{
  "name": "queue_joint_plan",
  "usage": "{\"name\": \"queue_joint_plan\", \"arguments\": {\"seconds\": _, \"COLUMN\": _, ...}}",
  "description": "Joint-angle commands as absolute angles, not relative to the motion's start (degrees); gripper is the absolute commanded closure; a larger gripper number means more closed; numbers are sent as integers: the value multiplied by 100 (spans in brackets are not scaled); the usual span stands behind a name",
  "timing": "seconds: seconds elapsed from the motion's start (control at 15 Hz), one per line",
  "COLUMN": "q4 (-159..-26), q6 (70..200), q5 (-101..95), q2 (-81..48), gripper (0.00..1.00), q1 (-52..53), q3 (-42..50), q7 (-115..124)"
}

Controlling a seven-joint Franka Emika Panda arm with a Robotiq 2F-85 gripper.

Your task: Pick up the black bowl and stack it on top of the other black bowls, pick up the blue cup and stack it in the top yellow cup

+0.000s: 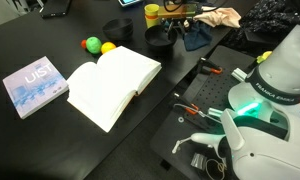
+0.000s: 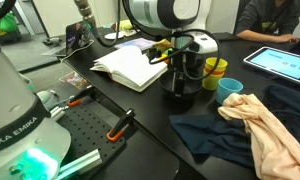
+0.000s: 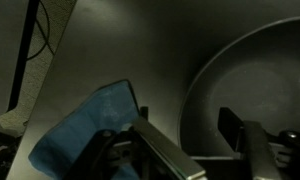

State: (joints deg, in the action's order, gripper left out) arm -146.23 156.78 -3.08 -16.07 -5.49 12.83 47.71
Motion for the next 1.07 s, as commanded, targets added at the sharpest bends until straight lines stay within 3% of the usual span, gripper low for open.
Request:
{"name": "queue_joint_plan", "arguments": {"seconds": 0.0, "q4": -14550, "q6": 15804, "q5": -210, "q2": -1747, "gripper": 58, "q1": -304, "q3": 1459, "q7": 4918}}
{"name": "queue_joint_plan", "arguments": {"seconds": 0.27, "q4": -14588, "q6": 15748, "q5": -210, "q2": -1651, "gripper": 86, "q1": -226, "q3": 1541, "q7": 4910}}
{"name": "queue_joint_plan", "arguments": {"seconds": 0.47, "q4": -14631, "q6": 15647, "q5": -123, "q2": -1500, "gripper": 92, "q1": -232, "q3": 1514, "q7": 4860}}
{"name": "queue_joint_plan", "arguments": {"seconds": 1.0, "q4": -14386, "q6": 13743, "q5": 1699, "q2": -647, "gripper": 90, "q1": -628, "q3": 716, "q7": 3119}}
